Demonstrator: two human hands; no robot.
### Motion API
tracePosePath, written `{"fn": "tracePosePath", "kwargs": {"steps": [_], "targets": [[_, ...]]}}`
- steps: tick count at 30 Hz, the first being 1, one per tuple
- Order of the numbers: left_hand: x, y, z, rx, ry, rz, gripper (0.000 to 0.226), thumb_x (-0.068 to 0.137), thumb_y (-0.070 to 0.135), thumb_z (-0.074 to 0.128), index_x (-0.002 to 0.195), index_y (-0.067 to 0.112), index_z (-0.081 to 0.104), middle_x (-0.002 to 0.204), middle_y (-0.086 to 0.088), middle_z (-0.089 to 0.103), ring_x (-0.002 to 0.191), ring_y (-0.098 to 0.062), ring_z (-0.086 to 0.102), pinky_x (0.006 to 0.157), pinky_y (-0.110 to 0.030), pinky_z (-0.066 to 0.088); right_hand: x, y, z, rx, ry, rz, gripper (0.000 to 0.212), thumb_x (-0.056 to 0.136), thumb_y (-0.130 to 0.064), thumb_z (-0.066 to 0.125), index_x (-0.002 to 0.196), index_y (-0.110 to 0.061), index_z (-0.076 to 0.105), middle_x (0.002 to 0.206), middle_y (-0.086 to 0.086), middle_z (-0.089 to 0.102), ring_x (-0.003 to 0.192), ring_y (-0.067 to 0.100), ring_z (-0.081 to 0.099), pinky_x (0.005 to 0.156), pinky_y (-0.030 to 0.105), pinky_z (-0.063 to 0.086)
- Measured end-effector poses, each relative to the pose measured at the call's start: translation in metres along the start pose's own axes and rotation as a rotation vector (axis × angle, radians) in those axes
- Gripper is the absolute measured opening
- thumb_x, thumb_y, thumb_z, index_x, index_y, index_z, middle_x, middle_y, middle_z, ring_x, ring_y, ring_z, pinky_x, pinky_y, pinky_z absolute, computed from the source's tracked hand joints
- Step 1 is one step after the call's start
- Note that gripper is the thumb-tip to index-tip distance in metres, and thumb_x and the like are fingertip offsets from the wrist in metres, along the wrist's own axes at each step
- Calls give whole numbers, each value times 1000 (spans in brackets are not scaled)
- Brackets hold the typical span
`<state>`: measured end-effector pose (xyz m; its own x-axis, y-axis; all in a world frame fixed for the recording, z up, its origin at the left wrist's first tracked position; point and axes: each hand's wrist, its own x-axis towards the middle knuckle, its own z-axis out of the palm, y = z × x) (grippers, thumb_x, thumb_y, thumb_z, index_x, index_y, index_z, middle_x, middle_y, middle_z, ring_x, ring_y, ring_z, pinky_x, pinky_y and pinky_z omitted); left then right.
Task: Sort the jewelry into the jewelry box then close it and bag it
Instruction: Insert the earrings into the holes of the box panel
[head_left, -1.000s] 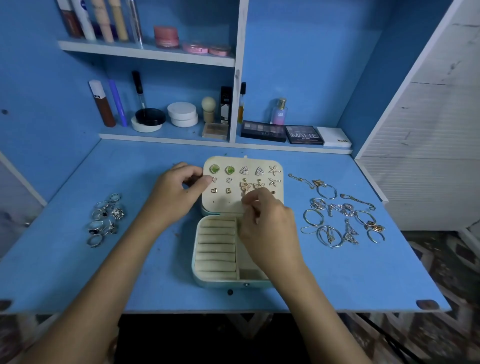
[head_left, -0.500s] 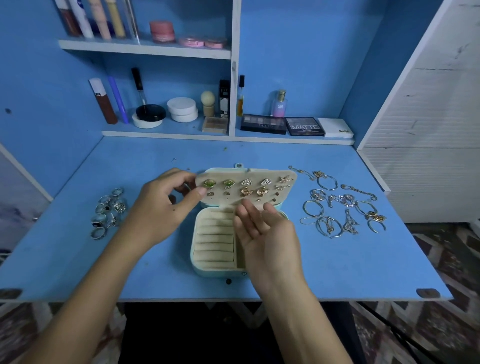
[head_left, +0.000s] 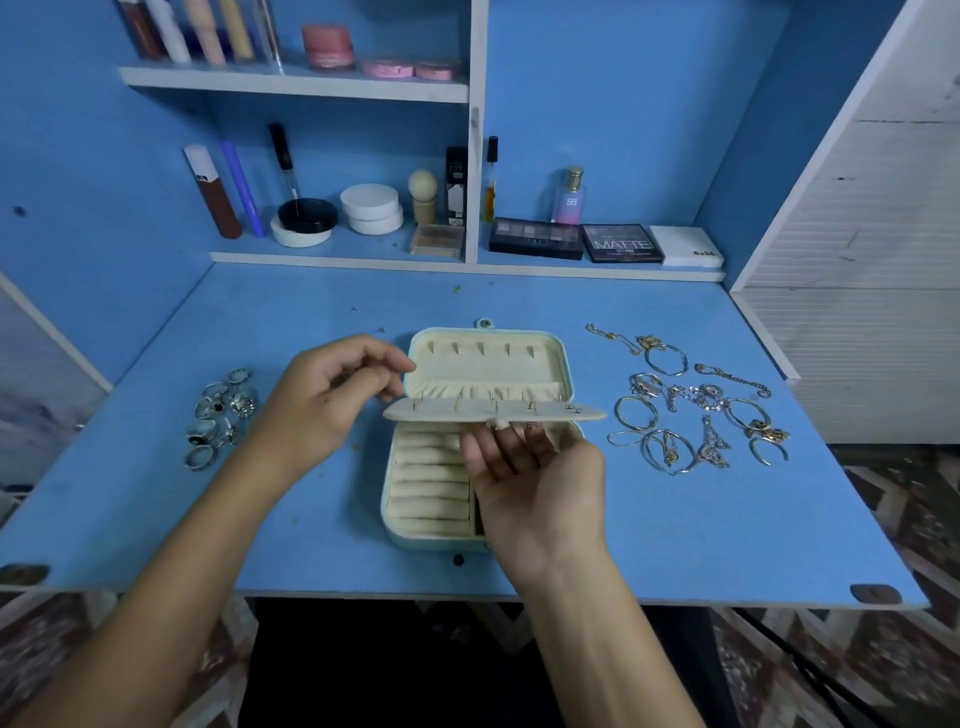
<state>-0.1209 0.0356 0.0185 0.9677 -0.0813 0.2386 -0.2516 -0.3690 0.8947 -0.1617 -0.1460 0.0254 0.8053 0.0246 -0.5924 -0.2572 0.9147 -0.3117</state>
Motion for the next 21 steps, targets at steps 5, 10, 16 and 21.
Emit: {"fn": "tracePosePath", "kwargs": {"steps": [5, 10, 16, 21], "targets": [[56, -6, 2, 188, 44, -11, 27, 94, 10, 57, 87, 34, 70, 77, 16, 70, 74, -2, 62, 76, -12, 48, 1, 0, -4, -2, -58, -16, 30, 102, -21, 43, 105, -5, 68, 100, 16, 70, 92, 32, 69, 83, 44, 60], [118, -22, 15, 412, 52, -17, 9, 92, 19, 65, 95, 20, 73, 86, 11, 67, 75, -1, 59, 74, -15, 49, 2, 1, -7, -35, -70, -23, 29, 99, -18, 46, 110, -6, 70, 93, 12, 72, 90, 32, 68, 83, 43, 60], [168, -48, 37, 605, 18, -104, 16, 86, 27, 74, 89, 11, 75, 91, -1, 71, 90, -20, 66, 86, -37, 56, 4, 1, -7, -35, -84, -29, 34, 99, -18, 45, 118, -3, 69, 94, 12, 73, 91, 32, 69, 86, 46, 59], [185, -49, 43, 696, -2, -112, 33, 84, 40, 74, 106, 16, 73, 110, -6, 70, 106, -25, 62, 93, -39, 53, 3, 0, -7, -36, -84, -28, 36, 99, -18, 45, 122, -2, 67, 95, 13, 73, 84, 30, 68, 86, 45, 59]]}}
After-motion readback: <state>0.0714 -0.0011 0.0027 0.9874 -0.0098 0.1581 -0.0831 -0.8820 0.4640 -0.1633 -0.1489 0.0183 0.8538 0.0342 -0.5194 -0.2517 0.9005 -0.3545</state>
